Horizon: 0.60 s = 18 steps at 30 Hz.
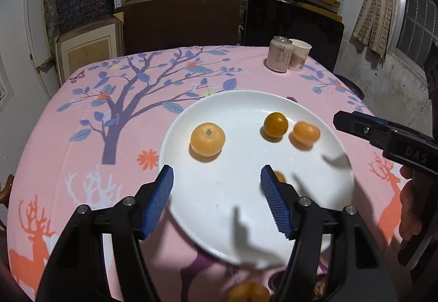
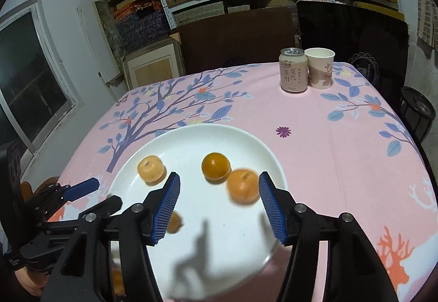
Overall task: Organize fruits
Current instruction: 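Grasp the large pale yellow fruit with the right tool while the left tool grasps a tangerine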
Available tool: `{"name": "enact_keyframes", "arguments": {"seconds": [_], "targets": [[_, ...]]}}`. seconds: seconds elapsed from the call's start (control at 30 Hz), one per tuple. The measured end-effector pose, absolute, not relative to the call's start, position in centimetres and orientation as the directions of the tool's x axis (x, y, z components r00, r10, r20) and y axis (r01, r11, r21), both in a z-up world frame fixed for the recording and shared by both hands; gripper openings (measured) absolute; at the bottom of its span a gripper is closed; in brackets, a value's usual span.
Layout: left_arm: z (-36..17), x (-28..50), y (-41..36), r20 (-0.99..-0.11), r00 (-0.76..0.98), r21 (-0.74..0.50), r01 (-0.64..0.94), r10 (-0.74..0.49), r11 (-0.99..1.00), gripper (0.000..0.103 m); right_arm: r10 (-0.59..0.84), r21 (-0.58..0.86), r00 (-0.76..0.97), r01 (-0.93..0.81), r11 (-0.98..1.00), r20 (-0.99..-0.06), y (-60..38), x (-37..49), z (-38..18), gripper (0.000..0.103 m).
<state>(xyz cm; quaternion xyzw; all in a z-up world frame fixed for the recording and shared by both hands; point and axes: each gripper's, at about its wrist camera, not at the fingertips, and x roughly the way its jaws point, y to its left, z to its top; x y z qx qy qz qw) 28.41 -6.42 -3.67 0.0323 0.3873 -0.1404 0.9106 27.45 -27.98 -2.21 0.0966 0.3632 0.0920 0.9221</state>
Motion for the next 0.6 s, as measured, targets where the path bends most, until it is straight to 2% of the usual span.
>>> {"name": "enact_keyframes", "arguments": {"seconds": [0.2,0.27,0.47,0.6], "targets": [[-2.6,20.7,-4.4,-0.687,0.682,-0.057,0.295,-0.252,0.954,0.076,0.245,0.185,0.698,-0.162,0.969,-0.673,-26.8,19.7,-2.2,0.06],[-2.9,17.6,-3.7,-0.677,0.689,-0.064,0.296,-0.259,0.953,0.089,0.244,0.139,0.69,-0.206,0.969,-0.682,-25.6,15.9,-2.6,0.06],[-5.6,9.8,-2.1,-0.684,0.681,-0.046,0.317,-0.261,0.947,0.092,0.348,0.152,0.65,-0.339,0.929,-0.675,-22.8,5.9,-4.1,0.06],[-7.8,6.9,-0.2,-0.706,0.646,-0.117,0.297,-0.29,0.948,0.094,0.351,0.106,0.637,-0.39,0.915,-0.687,-20.9,1.9,-6.2,0.06]]}}
